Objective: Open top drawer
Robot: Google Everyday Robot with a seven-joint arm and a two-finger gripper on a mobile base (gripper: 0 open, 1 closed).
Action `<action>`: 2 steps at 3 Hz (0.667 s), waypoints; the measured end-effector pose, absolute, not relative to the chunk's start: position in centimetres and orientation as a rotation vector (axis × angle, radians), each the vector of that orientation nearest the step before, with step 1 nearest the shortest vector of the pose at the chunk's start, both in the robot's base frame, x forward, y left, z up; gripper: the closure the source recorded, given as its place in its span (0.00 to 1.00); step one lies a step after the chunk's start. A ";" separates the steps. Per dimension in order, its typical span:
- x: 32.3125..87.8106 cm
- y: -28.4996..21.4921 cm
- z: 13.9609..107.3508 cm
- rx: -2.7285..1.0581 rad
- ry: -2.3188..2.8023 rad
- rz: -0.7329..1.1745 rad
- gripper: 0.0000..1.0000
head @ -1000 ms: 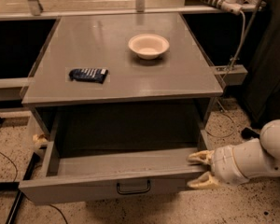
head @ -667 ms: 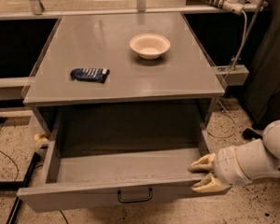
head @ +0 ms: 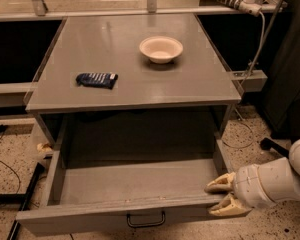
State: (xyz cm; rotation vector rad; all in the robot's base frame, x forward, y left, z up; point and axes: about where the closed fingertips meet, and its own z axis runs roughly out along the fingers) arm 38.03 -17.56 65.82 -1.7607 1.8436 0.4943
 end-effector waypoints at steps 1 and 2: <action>36.2 -18.1 65.5 -1.753 1.852 0.499 0.81; 36.1 -18.1 65.7 -1.753 1.852 0.499 0.57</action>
Offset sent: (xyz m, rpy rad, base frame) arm -0.0193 -0.0061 -0.0028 0.0021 0.0060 -0.0068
